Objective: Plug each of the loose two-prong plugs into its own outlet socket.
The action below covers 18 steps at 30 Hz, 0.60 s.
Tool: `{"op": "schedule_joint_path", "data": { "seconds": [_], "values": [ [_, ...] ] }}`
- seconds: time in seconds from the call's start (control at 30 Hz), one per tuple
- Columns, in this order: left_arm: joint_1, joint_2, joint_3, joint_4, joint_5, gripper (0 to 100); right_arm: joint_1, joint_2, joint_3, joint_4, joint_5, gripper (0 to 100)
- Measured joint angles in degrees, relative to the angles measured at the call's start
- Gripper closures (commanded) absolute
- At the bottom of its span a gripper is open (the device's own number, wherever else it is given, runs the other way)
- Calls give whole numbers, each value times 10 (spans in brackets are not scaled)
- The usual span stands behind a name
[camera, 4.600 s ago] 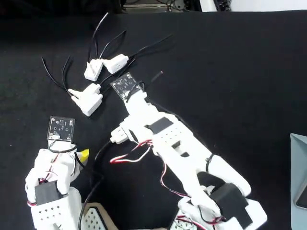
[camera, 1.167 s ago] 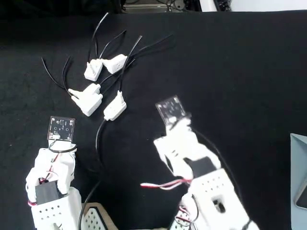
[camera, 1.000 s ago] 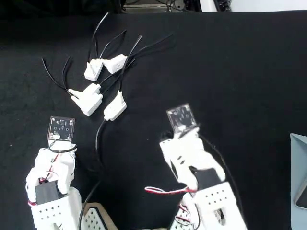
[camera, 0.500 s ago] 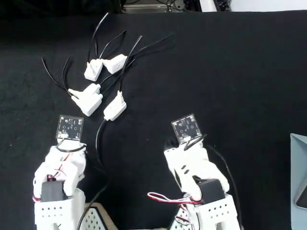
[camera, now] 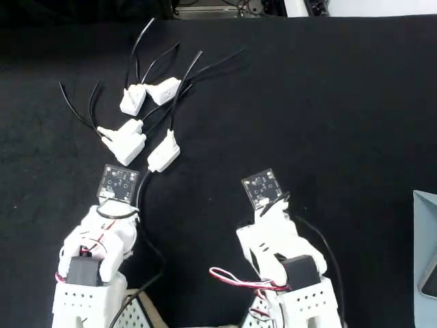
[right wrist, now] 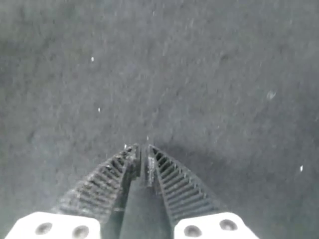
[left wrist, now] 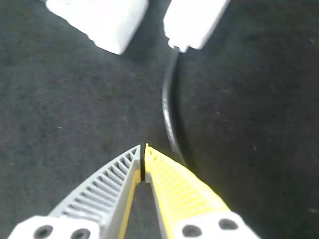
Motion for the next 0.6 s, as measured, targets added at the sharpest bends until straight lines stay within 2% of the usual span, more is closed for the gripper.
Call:
{"op": "schedule_joint_path", "data": {
  "seconds": [0.43,0.6],
  "values": [
    [9,0,0,11,0,970,0,0,0,4,1,985],
    [-28,0,0,11,0,970,0,0,0,4,1,985]
  ]
}}
